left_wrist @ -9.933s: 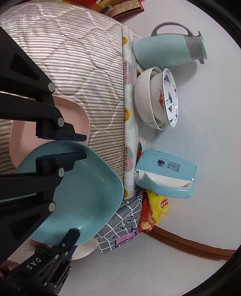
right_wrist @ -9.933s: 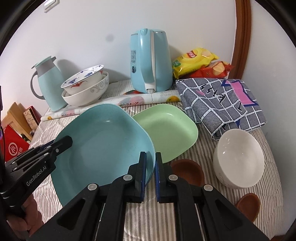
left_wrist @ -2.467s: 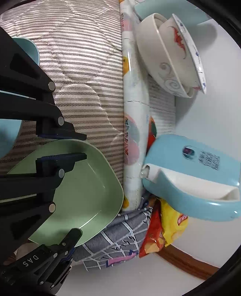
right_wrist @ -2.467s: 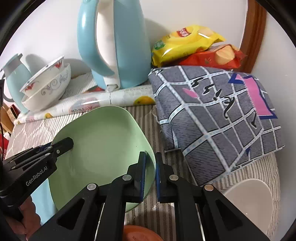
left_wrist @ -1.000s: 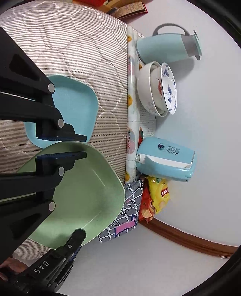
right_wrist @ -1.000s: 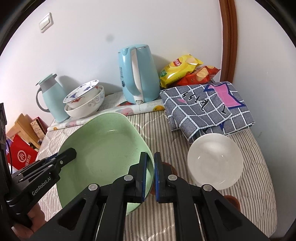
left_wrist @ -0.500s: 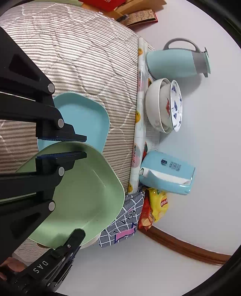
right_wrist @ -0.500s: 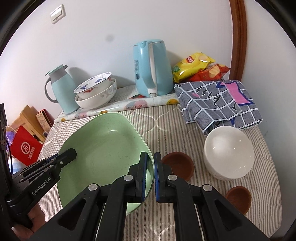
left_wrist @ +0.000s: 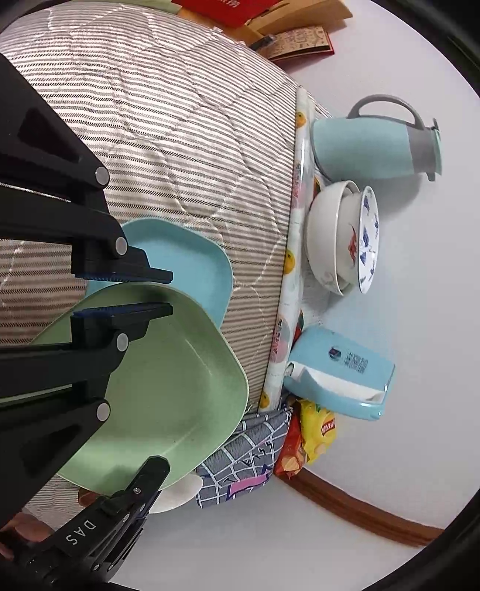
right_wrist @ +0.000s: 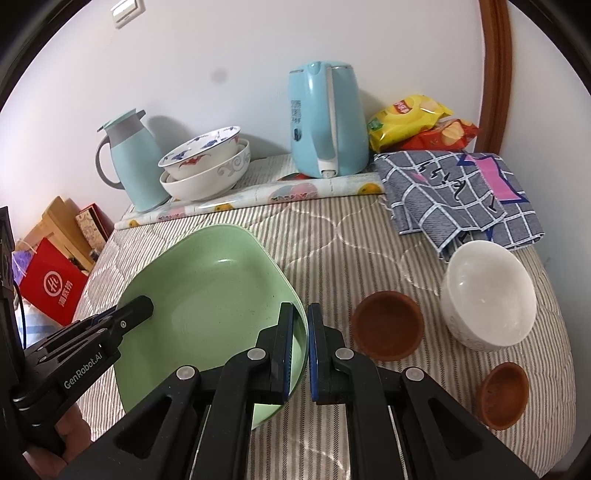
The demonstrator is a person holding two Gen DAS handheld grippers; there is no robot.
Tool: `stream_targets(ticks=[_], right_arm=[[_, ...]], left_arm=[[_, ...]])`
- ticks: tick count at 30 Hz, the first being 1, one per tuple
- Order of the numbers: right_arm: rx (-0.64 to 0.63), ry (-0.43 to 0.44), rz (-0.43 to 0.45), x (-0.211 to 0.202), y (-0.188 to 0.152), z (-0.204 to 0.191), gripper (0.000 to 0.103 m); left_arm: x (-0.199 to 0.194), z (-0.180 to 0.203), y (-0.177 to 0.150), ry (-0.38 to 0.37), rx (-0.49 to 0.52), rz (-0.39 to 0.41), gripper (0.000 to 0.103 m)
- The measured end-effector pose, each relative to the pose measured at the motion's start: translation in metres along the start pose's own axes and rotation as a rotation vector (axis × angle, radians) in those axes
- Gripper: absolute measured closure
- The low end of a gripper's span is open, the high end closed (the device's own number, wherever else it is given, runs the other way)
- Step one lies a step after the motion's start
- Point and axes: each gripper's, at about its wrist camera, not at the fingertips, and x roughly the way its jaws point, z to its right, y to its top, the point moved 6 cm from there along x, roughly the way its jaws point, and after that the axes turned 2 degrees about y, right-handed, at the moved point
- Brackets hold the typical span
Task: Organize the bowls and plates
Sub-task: 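Lower the light-green plate onto the light-blue plate with the right tool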
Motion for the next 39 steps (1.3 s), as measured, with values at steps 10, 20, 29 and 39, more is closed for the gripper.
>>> stream_targets(ticks=[10,20,29,39], right_arm=[[-0.034,0.006,-0.057,0.031,-0.001,-0.008,0.096],[-0.076,0.029,-0.112,0.067,0.003,-0.015,0.096],[-0.133,0.048,-0.147,0.098,0.012,-0.023,0.096],[-0.126,0.094,-0.132,0.102,0.023,-0.026,0.075]], left_arm=[[0.024,-0.018,-0.007,0.025,-0.035,-0.045,0.092],[0.048,-0.037,-0.010,0.072,-0.086,-0.088,0.093],[0.060,-0.046,-0.010,0.080,-0.091,-0.113,0.094],[0.059,-0.048,-0.011,0.061,-0.111,-0.125,0.093]])
